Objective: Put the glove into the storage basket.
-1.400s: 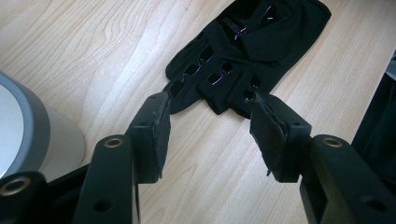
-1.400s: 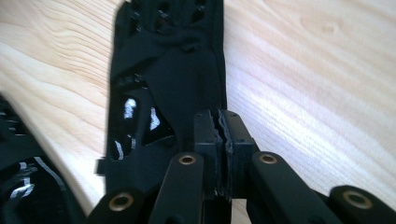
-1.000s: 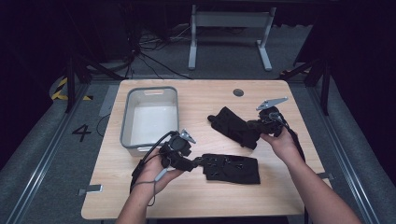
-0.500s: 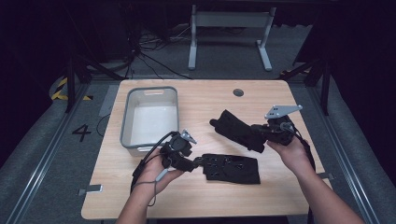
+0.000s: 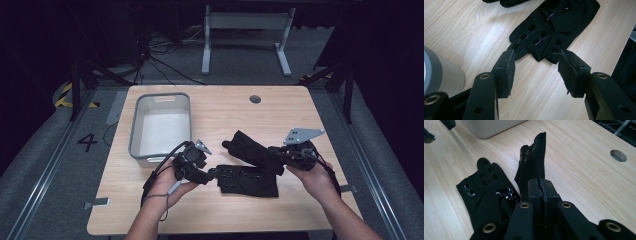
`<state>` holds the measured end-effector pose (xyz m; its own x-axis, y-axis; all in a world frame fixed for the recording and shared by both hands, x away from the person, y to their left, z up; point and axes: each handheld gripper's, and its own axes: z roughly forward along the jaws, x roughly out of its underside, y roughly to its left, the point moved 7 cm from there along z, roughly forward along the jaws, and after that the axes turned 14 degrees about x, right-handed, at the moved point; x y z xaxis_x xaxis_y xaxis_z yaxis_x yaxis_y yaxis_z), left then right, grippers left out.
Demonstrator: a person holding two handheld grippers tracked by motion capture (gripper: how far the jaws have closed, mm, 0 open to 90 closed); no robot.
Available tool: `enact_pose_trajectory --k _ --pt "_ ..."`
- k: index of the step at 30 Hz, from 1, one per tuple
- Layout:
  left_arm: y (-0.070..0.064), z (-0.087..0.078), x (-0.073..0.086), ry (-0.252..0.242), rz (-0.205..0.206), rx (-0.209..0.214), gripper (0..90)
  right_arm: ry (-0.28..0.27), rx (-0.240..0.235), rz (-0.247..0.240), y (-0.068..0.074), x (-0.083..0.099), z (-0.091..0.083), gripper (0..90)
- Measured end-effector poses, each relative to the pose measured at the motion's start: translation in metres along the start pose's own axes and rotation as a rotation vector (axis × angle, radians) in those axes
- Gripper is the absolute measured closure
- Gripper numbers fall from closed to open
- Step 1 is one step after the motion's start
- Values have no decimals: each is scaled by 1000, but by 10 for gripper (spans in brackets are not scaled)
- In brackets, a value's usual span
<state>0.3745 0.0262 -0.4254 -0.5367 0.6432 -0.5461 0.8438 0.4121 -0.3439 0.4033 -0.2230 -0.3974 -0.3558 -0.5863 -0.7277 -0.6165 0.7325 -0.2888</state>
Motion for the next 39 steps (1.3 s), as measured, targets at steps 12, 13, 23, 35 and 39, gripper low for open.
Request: enact_pose_trajectory --k 12,13,23,35,39 --pt "-1 2 0 2 -3 4 477 12 -87 -37 37 19 -4 859" --pt "-1 2 0 1 -3 4 477 15 -101 -41 40 20 -4 858" --pt "-1 3 0 15 -54 62 568 143 -260 -51 74 51 6 827" --pt "-3 4 -5 -11 -77 128 620 137 -296 -5 72 52 1 727" --pt "-5 4 -7 -23 -83 144 622 111 -257 38 57 48 -2 713"
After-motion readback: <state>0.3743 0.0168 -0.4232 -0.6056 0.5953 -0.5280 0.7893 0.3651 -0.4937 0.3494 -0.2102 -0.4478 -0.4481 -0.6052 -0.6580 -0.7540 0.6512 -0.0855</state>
